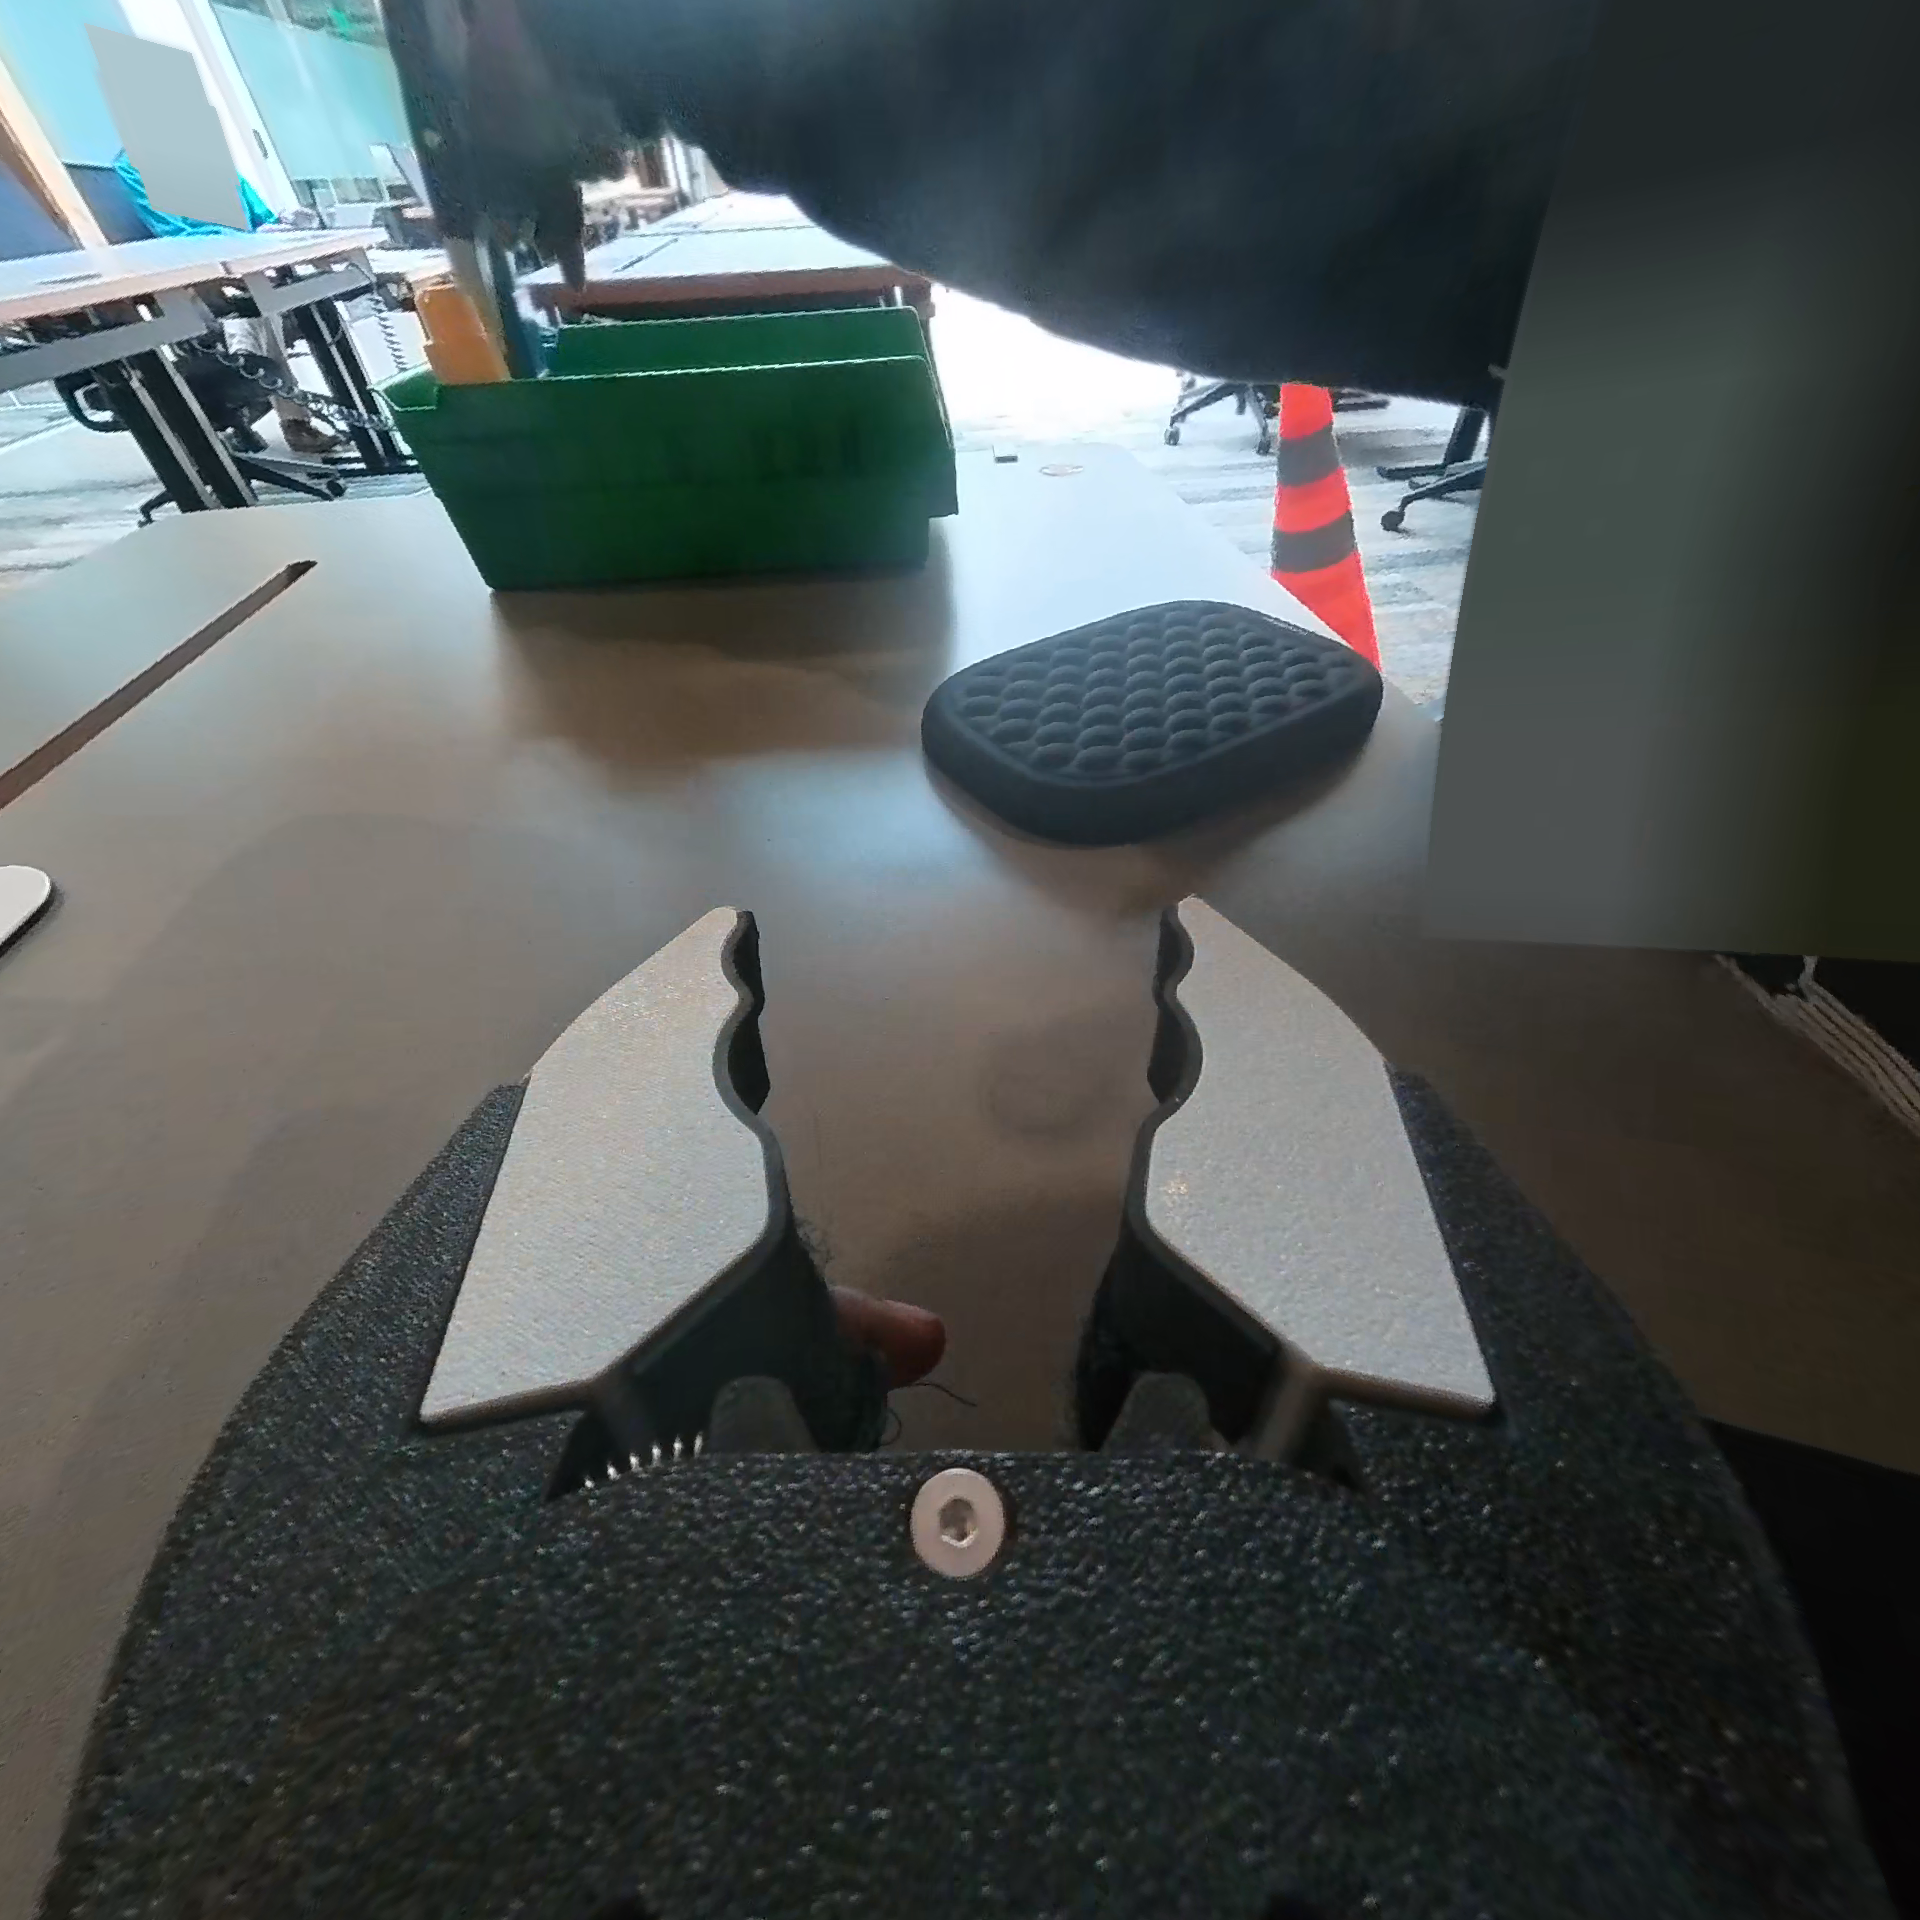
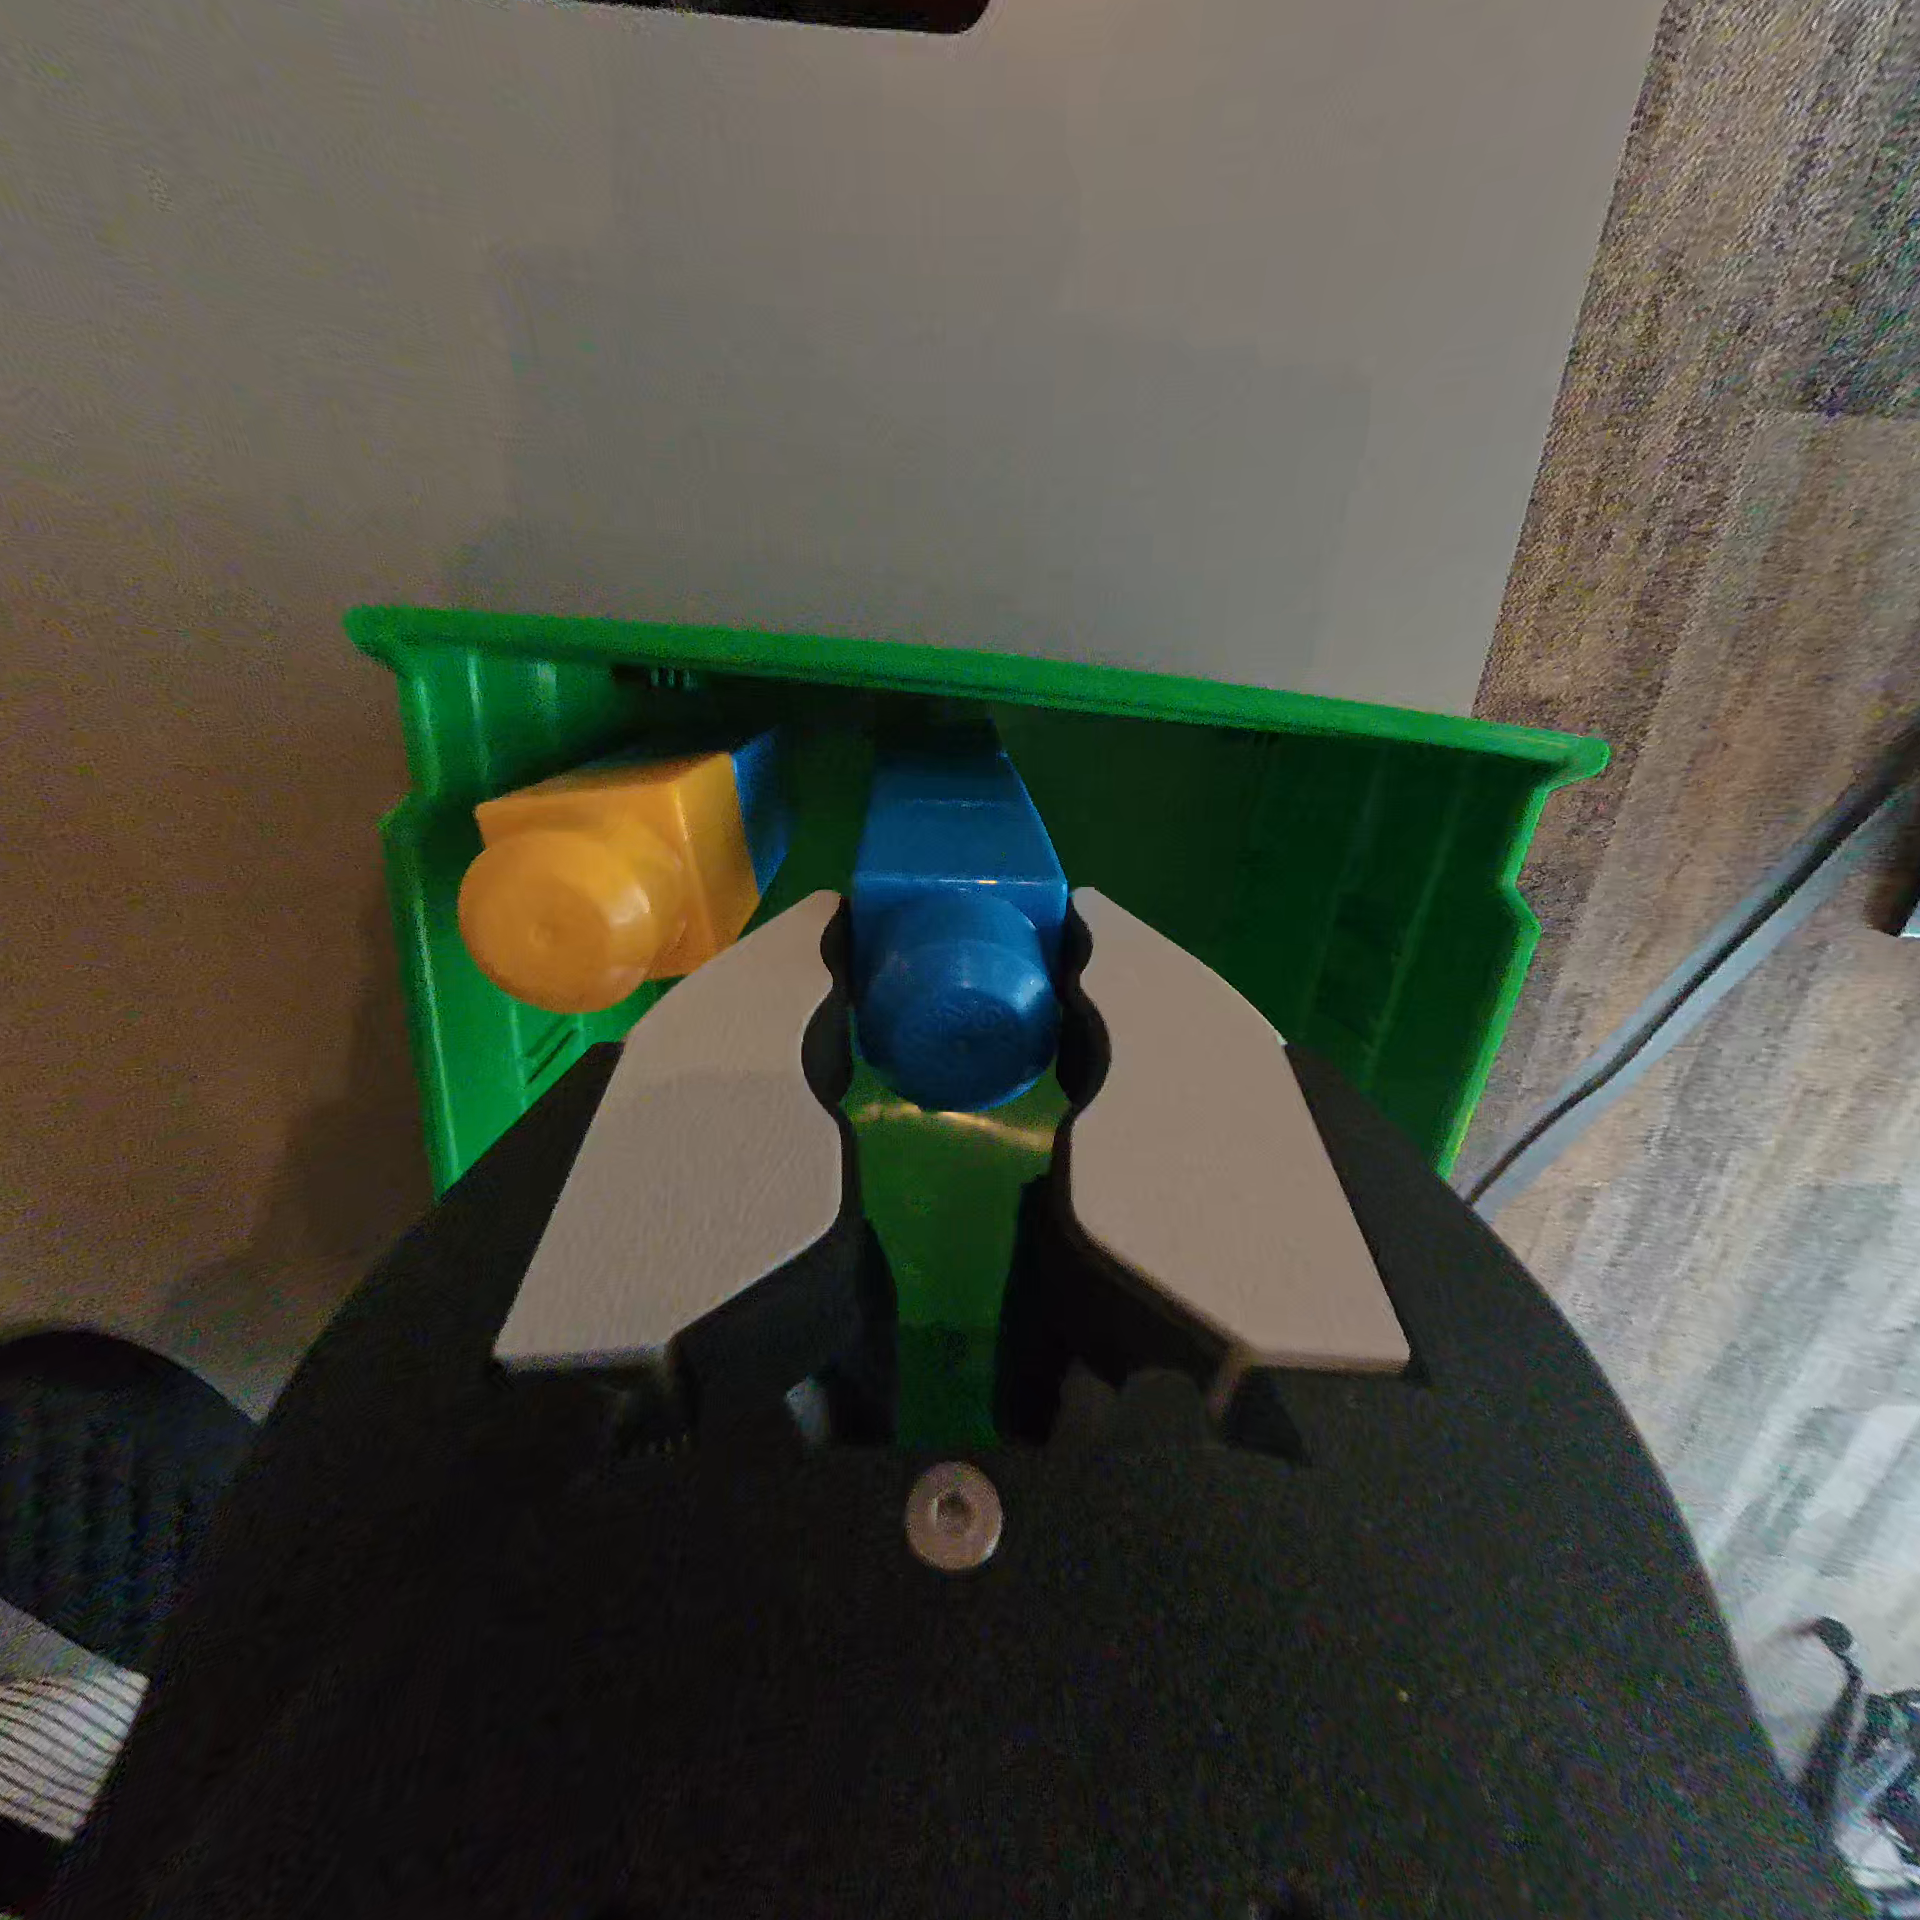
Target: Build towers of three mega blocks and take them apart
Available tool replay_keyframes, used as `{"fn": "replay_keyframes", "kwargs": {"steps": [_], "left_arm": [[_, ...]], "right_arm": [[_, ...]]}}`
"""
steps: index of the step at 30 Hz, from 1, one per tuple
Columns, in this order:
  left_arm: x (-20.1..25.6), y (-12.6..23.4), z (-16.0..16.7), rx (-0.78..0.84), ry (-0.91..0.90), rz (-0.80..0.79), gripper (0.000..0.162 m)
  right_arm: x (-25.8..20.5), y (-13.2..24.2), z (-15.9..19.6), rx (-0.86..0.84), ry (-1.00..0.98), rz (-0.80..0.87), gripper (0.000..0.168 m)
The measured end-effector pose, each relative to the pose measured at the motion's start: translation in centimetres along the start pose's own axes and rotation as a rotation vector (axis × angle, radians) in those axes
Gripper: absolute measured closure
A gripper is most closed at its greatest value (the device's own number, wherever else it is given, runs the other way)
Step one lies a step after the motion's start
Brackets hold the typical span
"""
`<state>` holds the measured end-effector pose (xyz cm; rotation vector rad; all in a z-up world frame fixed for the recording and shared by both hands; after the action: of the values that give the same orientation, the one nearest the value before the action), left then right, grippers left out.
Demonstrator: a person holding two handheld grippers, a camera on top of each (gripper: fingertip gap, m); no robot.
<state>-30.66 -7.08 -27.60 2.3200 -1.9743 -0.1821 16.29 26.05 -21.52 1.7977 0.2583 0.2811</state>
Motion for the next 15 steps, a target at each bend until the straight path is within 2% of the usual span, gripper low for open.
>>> {"fn": "replay_keyframes", "kwargs": {"steps": [15], "left_arm": [[0.1,-0.1,0.0,-0.004,-0.017,0.003,0.090]], "right_arm": [[-0.1,-1.4,-0.7,-0.007,-0.015,0.001,0.132]]}}
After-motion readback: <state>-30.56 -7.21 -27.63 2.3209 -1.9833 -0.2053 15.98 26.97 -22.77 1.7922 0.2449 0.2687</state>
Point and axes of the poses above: each gripper's, where its closed fingertips meet, y back along the fingers, z out of its underside, x = y × z across the jaws, the point moved 5 cm from there along y, back along the fingers, and after that the axes turned 3 degrees about x, right-handed, at the moved point
